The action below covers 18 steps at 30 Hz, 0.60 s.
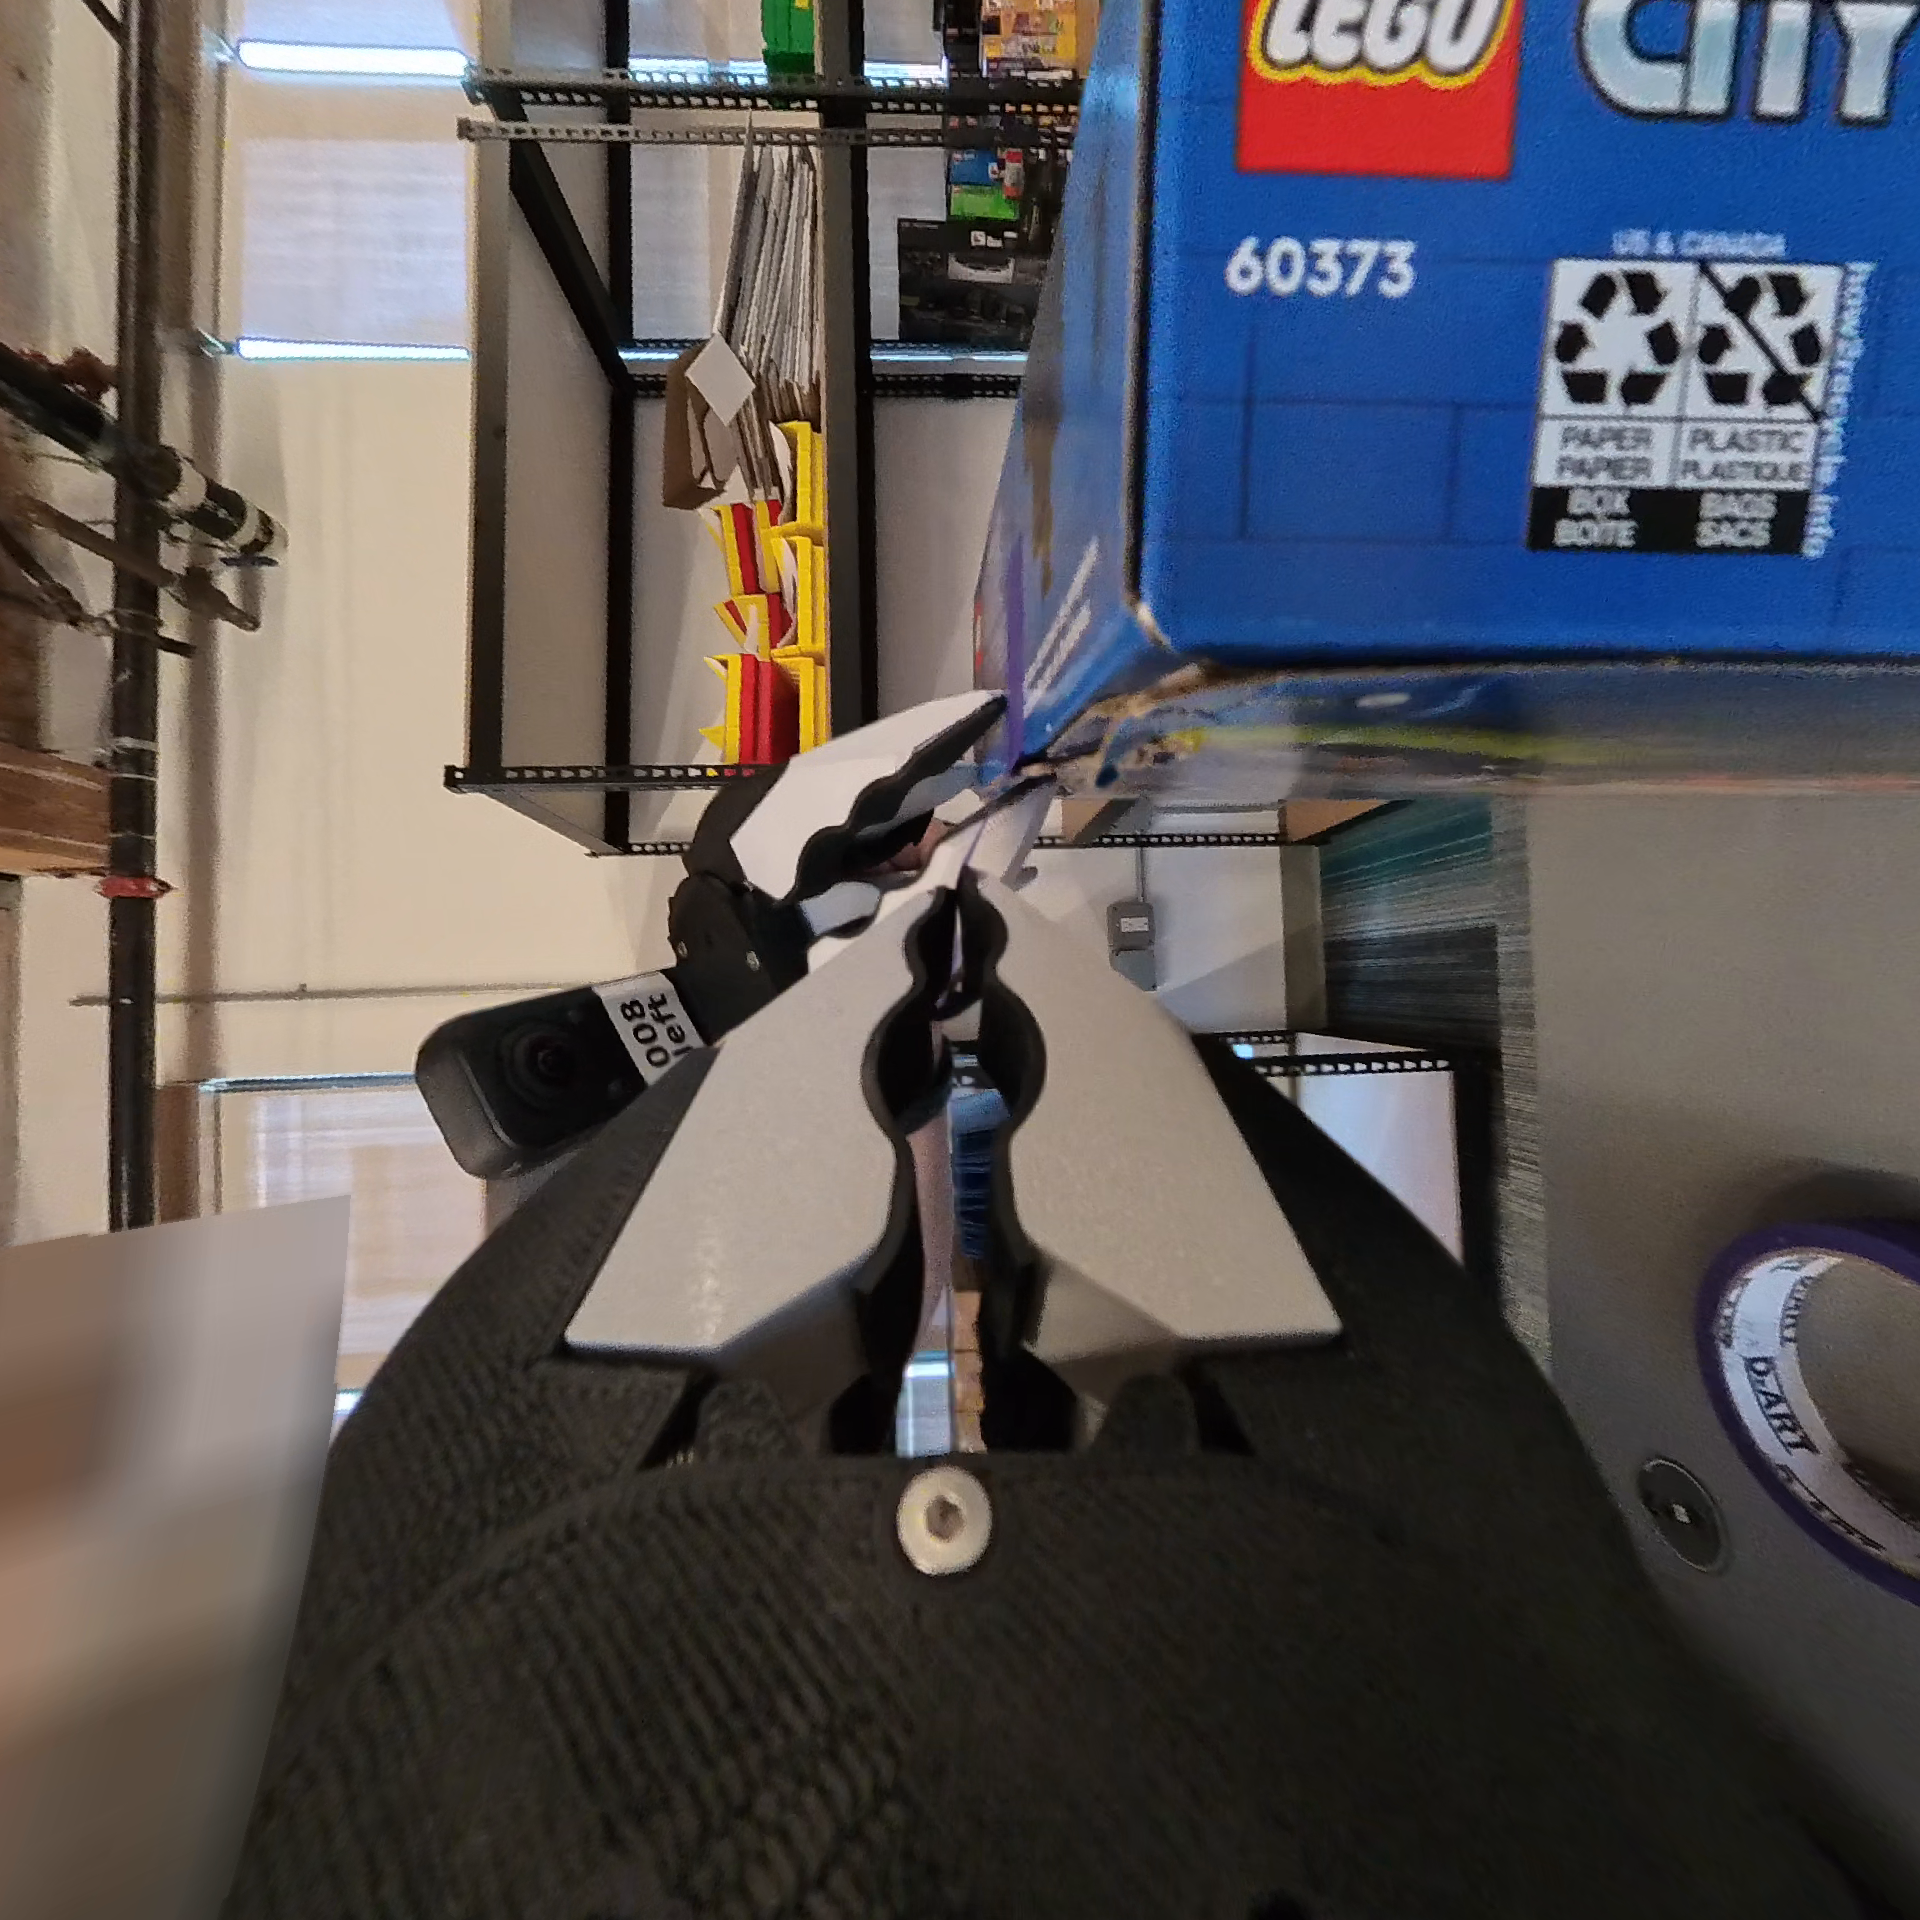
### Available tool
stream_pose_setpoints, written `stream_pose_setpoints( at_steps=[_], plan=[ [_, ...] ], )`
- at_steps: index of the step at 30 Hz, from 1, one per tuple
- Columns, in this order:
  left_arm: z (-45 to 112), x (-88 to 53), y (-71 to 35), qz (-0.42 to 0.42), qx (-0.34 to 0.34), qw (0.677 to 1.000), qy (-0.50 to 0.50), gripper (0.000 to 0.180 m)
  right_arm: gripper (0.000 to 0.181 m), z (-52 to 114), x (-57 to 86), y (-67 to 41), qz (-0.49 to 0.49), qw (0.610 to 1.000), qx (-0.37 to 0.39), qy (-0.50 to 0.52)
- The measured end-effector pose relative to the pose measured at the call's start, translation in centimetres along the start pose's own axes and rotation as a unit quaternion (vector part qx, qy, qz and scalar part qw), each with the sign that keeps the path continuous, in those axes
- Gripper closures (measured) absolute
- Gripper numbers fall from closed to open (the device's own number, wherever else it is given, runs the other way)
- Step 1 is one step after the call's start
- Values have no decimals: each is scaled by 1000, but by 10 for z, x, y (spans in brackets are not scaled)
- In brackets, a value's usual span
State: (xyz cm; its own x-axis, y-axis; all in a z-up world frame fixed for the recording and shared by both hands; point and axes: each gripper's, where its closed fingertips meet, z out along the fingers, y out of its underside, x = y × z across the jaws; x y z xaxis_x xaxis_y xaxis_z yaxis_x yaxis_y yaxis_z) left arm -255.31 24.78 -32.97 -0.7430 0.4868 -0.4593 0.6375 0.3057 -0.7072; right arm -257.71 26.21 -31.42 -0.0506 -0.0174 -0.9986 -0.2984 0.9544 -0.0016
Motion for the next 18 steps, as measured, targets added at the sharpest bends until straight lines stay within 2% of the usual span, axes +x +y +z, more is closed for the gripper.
stream_pose_setpoints(
  at_steps=[7,18],
  plan=[
    [0,0,0,0,0,1000,-2,165,181,-4,5,10,-21,999,-20,15],
    [0,0,0,-3,-1,1000,0,165,181,-3,20,11,6,999,-32,6]
  ],
)
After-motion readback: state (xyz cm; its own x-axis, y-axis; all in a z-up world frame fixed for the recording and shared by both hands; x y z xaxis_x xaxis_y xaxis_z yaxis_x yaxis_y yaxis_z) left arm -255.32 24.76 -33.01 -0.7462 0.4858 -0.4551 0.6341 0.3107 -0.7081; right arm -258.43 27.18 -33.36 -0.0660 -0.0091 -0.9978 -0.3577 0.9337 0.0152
